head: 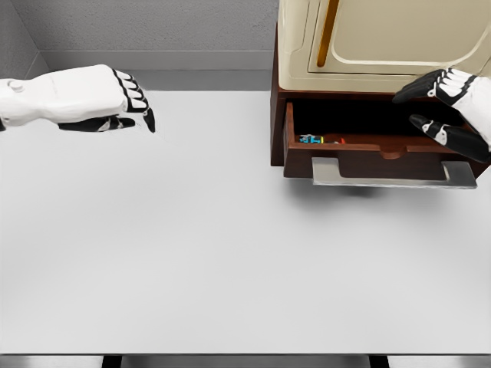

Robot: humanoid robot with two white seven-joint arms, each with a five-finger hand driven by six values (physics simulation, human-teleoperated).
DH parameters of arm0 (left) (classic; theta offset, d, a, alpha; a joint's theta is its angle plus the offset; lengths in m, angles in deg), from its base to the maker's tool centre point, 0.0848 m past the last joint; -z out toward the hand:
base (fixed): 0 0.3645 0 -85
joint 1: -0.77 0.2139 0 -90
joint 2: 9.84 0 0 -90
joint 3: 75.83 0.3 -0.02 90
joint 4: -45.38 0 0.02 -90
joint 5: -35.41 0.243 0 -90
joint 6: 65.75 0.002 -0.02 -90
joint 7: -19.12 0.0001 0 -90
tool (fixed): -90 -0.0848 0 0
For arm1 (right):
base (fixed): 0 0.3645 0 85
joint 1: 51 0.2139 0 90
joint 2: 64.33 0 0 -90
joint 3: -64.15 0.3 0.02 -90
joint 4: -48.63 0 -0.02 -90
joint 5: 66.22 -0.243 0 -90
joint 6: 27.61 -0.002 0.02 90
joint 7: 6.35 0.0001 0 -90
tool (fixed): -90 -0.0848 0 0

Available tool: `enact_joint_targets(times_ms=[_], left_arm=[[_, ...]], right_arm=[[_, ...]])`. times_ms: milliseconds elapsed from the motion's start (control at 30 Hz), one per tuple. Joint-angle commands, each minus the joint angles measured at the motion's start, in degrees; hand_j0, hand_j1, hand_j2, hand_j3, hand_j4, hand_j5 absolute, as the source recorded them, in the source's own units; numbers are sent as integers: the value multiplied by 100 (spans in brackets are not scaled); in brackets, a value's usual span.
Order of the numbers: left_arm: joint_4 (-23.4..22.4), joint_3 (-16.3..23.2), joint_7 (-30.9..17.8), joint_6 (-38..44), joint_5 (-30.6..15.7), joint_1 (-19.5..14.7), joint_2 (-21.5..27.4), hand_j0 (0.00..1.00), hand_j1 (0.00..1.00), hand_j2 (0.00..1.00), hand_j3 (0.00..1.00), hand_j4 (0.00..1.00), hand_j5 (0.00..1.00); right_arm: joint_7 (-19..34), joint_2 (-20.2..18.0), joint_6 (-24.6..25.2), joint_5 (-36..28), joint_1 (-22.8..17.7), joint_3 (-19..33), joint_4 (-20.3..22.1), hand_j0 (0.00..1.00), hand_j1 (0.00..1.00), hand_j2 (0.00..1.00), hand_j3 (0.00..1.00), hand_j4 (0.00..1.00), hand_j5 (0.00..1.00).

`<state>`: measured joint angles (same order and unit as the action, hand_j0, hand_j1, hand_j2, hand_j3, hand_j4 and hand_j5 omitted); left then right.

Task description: Put the switch into the drawer with left arm, and close the drawer with right arm

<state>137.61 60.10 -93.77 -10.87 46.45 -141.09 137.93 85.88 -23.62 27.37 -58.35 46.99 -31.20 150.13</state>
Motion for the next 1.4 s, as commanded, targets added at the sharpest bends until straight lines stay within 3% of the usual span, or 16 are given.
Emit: enact_joint_targets(times_ms=[0,233,467,633,1200,1367], left_arm=[[-250,-66,4,12,-67,0,112,53,53,53,53,53,53],[-259,-66,4,12,-58,9,59,53,53,53,53,53,53],[-311,-128,4,12,-58,88,76,53,53,53,53,53,53],[-303,-699,-22,12,21,553,41,53,53,53,53,53,53],[-303,-919,-31,12,92,597,15,53,53,53,53,53,53],[-276,-919,-31,12,162,773,15,53,53,53,53,53,53]], right_arm=[[-3,-2,2,-31,26,-423,1,57,57,57,57,57,57],[5,16,2,-31,141,-643,10,58,58,58,58,58,58],[-3,77,2,-31,607,-1328,10,58,58,58,58,58,58],[5,209,2,-31,616,-1574,1,57,57,57,57,57,57],[-3,358,2,-22,633,-2277,-7,57,57,57,57,57,57],[-12,367,2,-22,633,-2374,-16,57,57,57,57,57,57]])
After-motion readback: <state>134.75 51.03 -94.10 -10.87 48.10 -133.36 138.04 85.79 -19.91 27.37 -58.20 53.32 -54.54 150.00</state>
